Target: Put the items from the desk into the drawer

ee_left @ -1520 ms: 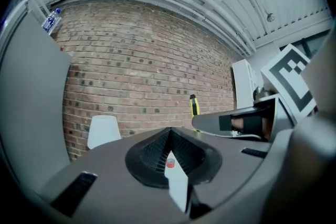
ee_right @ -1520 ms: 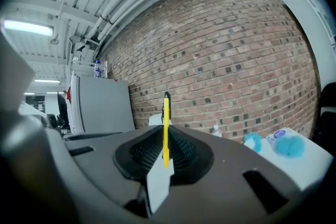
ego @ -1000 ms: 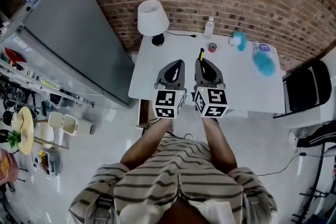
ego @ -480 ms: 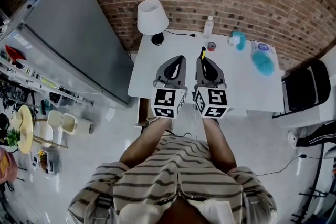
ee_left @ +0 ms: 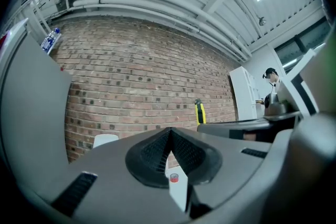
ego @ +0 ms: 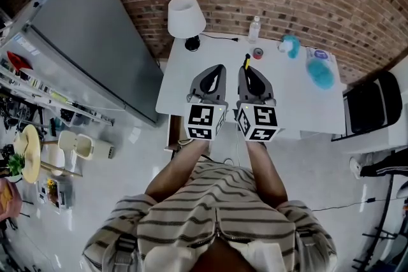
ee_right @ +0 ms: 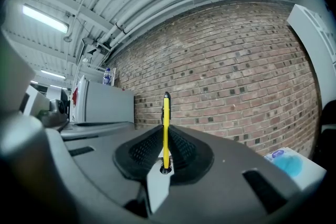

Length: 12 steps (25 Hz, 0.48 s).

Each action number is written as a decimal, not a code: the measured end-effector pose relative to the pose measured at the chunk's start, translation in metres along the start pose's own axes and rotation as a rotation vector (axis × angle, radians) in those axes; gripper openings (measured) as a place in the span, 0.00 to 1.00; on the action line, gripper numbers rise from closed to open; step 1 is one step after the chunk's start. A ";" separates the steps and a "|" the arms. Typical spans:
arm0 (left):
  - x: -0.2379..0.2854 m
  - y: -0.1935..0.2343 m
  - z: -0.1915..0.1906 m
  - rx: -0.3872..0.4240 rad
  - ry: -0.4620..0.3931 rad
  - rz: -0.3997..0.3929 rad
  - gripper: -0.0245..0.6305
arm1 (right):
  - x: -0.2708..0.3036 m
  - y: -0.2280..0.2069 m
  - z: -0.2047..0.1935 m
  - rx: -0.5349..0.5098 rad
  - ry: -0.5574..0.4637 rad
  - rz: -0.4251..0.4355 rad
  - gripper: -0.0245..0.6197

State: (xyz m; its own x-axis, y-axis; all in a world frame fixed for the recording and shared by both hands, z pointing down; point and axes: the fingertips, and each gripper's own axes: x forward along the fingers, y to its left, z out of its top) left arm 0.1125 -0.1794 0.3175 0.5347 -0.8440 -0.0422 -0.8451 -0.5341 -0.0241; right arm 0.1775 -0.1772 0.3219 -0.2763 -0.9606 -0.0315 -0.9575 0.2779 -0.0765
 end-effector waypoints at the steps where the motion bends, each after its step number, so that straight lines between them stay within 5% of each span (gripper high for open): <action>1: 0.000 0.000 0.000 0.002 0.001 0.001 0.05 | 0.000 0.001 0.000 0.000 0.000 0.002 0.10; 12: -0.014 0.023 -0.010 -0.012 0.023 0.055 0.03 | 0.008 0.026 -0.007 0.015 0.020 0.079 0.10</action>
State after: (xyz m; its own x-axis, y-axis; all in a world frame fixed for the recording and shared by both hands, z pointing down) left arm 0.0861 -0.1803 0.3273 0.4871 -0.8731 -0.0203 -0.8733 -0.4870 -0.0105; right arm 0.1500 -0.1782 0.3270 -0.3529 -0.9355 -0.0177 -0.9313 0.3530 -0.0896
